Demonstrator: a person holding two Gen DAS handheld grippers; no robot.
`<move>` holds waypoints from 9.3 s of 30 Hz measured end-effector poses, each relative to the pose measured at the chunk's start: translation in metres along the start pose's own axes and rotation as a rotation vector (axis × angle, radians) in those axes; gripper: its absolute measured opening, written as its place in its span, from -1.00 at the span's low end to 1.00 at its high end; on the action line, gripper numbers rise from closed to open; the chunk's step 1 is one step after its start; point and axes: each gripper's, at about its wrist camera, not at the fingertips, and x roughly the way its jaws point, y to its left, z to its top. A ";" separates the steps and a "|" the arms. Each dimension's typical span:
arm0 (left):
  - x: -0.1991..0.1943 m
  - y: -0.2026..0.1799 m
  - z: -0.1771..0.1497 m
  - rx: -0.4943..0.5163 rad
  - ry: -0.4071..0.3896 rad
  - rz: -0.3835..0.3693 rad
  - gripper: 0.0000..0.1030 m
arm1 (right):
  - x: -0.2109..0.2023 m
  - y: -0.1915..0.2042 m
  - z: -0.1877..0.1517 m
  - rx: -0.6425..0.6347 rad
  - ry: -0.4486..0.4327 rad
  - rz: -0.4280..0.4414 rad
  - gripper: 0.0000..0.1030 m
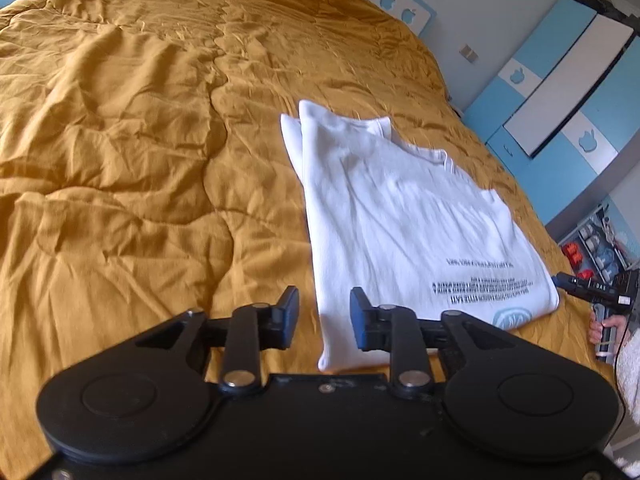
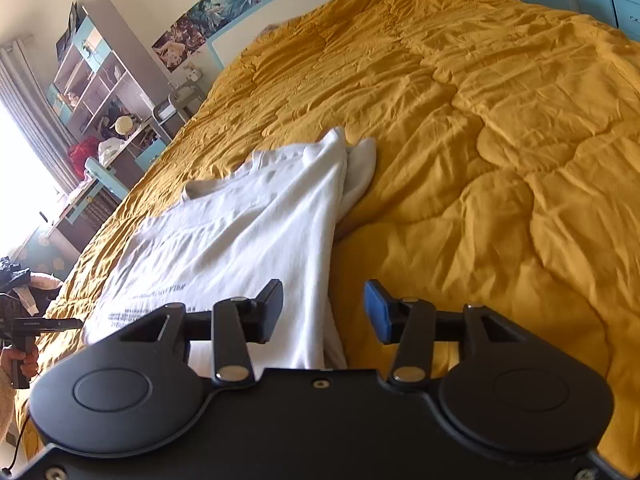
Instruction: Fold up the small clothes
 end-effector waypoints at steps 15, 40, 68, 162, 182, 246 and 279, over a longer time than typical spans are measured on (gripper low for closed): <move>0.057 -0.006 0.016 -0.056 -0.093 0.084 -0.99 | 0.050 0.008 0.035 -0.042 0.041 -0.022 -0.87; -0.005 -0.015 -0.059 -0.269 -0.099 0.095 -0.28 | -0.010 0.006 -0.022 -0.075 0.143 -0.039 -0.91; 0.014 0.017 -0.031 -0.462 -0.153 -0.013 -0.10 | 0.128 0.341 -0.116 -0.750 0.146 0.104 -0.07; 0.122 -0.006 0.139 -0.380 -0.102 -0.086 -0.76 | 0.112 0.402 -0.147 -0.857 -0.042 0.063 -0.90; 0.171 -0.191 0.181 -0.205 -0.084 -0.074 -0.76 | 0.032 0.323 -0.081 -0.572 -0.225 0.001 -0.91; 0.118 -0.310 -0.090 0.317 -0.053 0.074 -0.15 | -0.053 0.051 -0.057 -0.368 -0.223 -0.139 -0.07; 0.144 -0.307 -0.079 0.389 -0.061 0.238 -0.96 | -0.032 0.077 -0.042 -0.520 -0.061 -0.195 -0.87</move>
